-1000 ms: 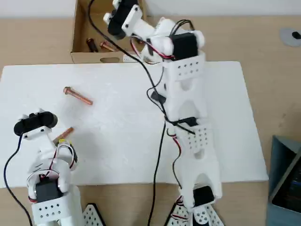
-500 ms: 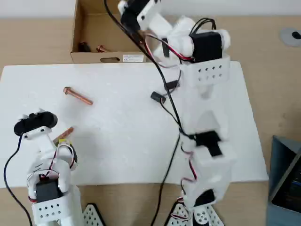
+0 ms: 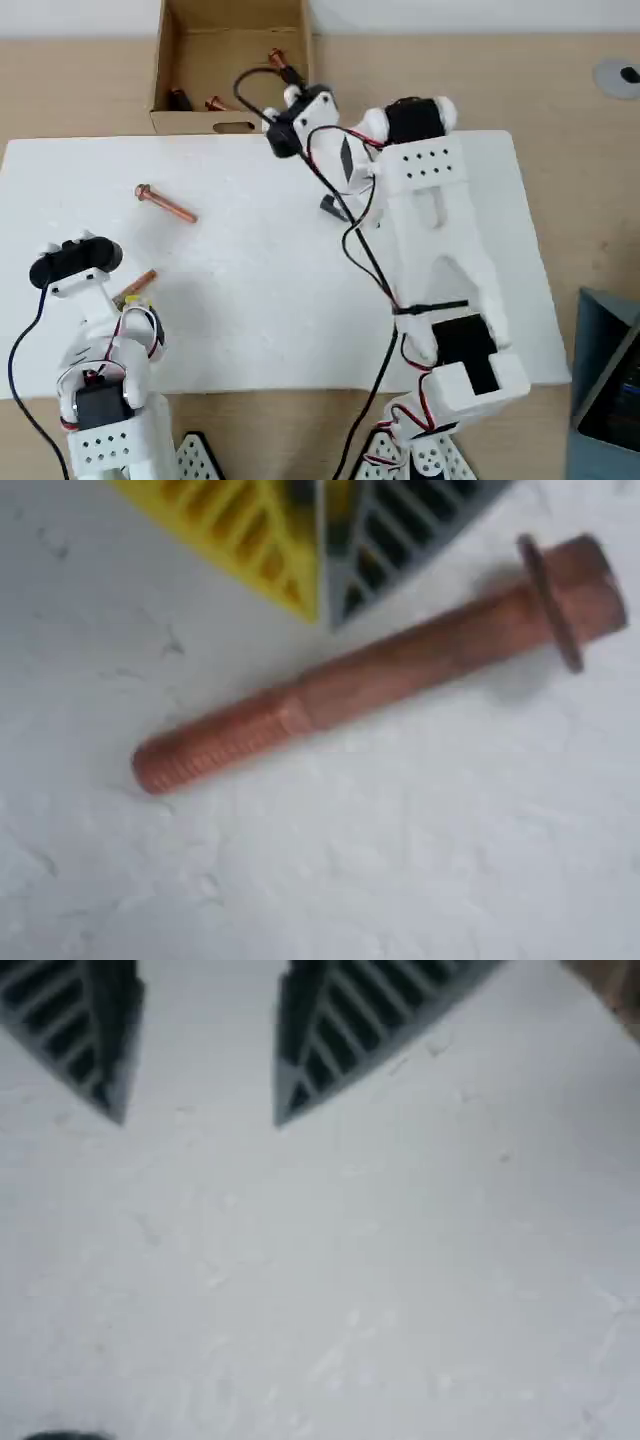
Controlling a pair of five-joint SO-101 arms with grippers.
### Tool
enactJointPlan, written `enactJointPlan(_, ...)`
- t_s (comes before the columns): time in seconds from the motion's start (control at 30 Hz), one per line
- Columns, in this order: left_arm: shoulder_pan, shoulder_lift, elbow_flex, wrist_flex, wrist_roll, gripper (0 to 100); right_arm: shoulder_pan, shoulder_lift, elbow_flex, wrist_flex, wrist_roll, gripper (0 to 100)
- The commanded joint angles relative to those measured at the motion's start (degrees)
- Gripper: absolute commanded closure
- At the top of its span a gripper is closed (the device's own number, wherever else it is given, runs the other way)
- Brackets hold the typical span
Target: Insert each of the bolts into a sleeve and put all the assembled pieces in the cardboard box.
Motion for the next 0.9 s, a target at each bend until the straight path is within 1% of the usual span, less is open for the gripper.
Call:
enactJointPlan(0.0, -0.4, -0.2, -0.3, -1.0, 0.0, 100, 0.7, 1.6, 0.9, -2.2, -0.6, 87.6)
enactJointPlan(0.17, -0.4, -0.2, -0.3, -1.0, 0.0, 100, -0.1, 7.0, 0.7, -6.0, -0.6, 77.1)
enactJointPlan(0.2, -0.4, -0.2, -0.3, -1.0, 0.0, 100, -0.4, 7.9, 0.7, -6.6, -0.6, 76.4)
enactJointPlan(0.37, -0.4, -0.2, -0.3, -1.0, 0.0, 100, -2.9, 11.7, 0.7, -9.9, -0.6, 76.2)
enactJointPlan(0.57, -0.4, -0.2, -0.3, -1.0, 0.0, 100, -4.1, 15.6, -0.3, -12.8, -0.6, 76.2)
enactJointPlan(0.87, -0.4, -0.2, -0.3, -1.0, 0.0, 100, -3.8, 25.4, -10.2, -12.7, -0.6, 76.3)
